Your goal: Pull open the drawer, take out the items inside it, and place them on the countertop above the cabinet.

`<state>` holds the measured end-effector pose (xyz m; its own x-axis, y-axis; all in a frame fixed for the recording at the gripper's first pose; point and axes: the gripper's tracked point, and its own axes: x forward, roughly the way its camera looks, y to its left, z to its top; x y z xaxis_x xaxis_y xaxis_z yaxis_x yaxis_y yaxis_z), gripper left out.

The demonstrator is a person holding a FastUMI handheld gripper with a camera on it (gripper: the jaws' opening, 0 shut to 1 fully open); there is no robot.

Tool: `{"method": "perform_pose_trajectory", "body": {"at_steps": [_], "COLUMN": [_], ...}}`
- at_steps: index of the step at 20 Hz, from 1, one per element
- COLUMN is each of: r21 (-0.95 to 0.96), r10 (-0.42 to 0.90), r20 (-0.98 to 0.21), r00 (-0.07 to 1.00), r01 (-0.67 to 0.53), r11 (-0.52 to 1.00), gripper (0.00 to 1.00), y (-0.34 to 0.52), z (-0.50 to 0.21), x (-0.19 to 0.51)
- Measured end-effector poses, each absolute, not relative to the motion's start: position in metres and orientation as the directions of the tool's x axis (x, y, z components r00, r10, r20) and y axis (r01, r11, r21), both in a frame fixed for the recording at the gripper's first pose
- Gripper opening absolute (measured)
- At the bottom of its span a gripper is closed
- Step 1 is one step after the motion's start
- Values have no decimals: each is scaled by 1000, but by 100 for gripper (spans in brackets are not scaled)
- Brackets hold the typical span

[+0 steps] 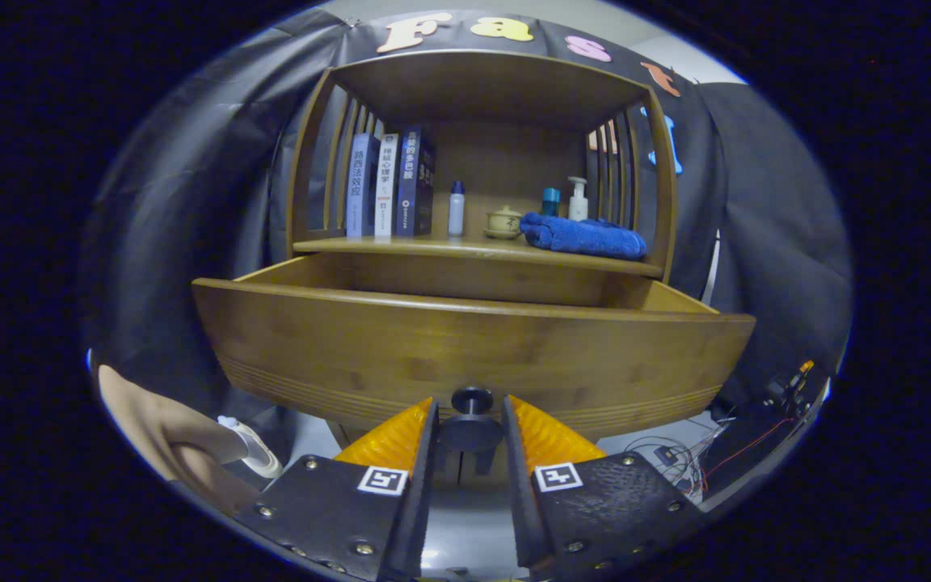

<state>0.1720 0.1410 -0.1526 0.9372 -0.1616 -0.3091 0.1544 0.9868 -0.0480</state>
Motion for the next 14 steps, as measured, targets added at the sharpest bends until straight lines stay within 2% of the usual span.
{"method": "perform_pose_trajectory", "body": {"at_steps": [10, 14], "r21": [-19, -83], "r10": [-173, -111], "r20": [-129, -134], "r00": [976, 985], "r01": [172, 101], "r11": [985, 991], "gripper": [43, 43], "y": [108, 107], "z": [-41, -12], "x": [166, 203]}}
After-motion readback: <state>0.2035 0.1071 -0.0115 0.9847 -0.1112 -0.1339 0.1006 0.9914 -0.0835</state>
